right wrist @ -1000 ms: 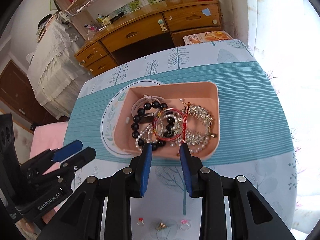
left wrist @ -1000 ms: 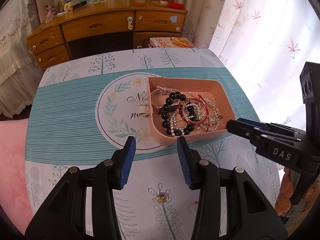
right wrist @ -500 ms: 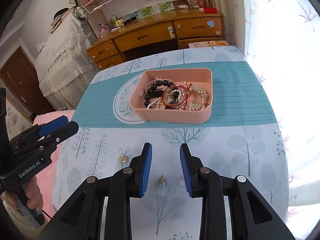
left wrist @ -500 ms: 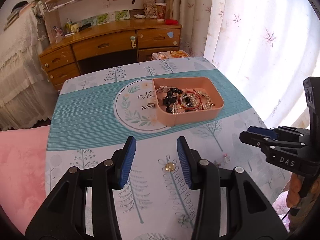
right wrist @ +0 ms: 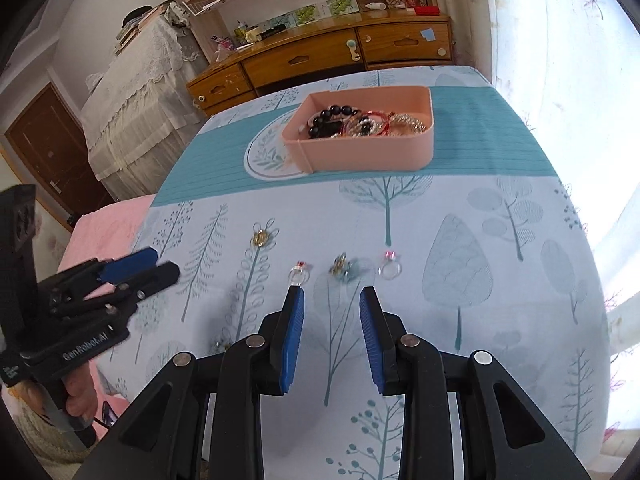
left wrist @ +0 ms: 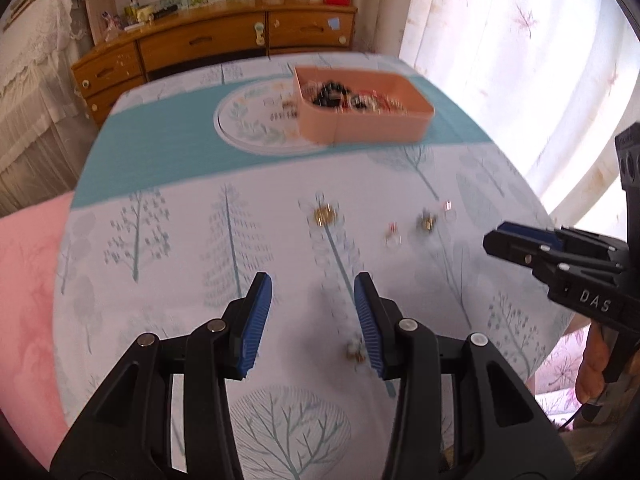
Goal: Organize jewelry
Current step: 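Move both tools back over the rings and blue flower brooch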
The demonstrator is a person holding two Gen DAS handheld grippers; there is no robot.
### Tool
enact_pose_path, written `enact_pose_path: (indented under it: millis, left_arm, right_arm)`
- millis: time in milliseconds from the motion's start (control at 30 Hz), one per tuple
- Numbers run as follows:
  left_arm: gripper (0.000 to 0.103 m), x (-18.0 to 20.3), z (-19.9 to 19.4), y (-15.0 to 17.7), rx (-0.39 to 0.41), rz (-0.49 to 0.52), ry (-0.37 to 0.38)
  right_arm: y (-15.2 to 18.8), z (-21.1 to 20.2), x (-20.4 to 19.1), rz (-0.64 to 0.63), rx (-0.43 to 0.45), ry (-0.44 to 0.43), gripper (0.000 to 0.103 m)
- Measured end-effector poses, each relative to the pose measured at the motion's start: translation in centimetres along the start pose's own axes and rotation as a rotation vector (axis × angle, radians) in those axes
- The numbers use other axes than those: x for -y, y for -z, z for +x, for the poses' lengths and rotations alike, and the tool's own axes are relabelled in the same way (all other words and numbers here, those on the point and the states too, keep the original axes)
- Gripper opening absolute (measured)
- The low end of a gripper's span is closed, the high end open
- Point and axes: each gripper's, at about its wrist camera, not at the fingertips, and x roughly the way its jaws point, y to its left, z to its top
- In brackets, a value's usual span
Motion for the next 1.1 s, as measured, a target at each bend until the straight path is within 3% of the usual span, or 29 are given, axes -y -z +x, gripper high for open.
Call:
enact_pose_path:
  millis: [300, 533, 967, 1033, 1067, 1100]
  left_arm:
    - [0.042, 0.6, 2.5, 4.5, -0.062, -0.066, 0.065]
    - [0.042, 1.2, 1.8, 4.1, -0.037, -0.059, 0.068]
    - [0.042, 2.0, 3.3, 4.4, -0.082, -0.055, 0.076]
    - [0.035, 2.1, 3.3, 4.4, -0.073, -0.051, 0.069]
    - [0.021, 2.1, 3.4, 4.4, -0.069, -0.049, 0.066]
    - [0.017, 2.1, 3.4, 4.3, -0.07, -0.051, 0.073]
  right_arm:
    - [3.7, 2.3, 0.6, 0.008, -0.008, -0.011, 0.029]
    - [3.9, 3.5, 0.9, 0.006, -0.026, -0.022, 0.029]
    - [3.9, 4.4, 1.0, -0.007, -0.03, -0.037, 0.029]
    - [3.8, 4.6, 1.1, -0.011, -0.029, -0.034, 0.029]
    - [3.6, 4.8, 1.1, -0.014, -0.03, -0.033, 0.029]
    - [3.6, 4.9, 1.1, -0.017, -0.029, -0.031, 0.029]
